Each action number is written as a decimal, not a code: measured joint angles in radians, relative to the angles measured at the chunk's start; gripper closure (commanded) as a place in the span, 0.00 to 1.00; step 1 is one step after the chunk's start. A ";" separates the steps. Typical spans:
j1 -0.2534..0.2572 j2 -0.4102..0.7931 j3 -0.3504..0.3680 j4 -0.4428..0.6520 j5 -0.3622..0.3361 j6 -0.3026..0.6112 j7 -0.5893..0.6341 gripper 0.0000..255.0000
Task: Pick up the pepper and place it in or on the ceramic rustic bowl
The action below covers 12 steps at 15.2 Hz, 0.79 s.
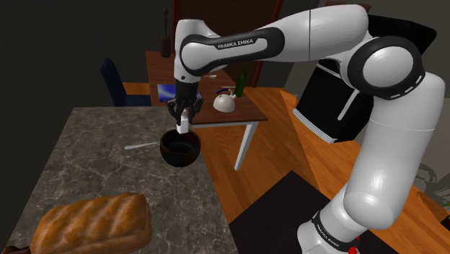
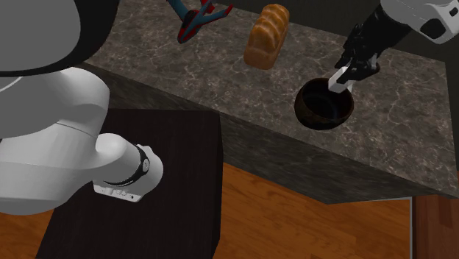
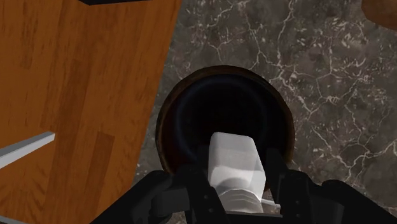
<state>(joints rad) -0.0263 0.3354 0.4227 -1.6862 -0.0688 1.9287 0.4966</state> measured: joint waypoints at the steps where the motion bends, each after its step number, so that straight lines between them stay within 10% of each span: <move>1: 0.001 0.005 -0.001 -0.008 -0.002 0.012 0.002 1.00; 12: 0.004 0.042 -0.008 -0.071 -0.019 0.110 0.007 1.00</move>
<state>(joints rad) -0.0219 0.3772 0.4143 -1.7574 -0.0878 2.0387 0.5038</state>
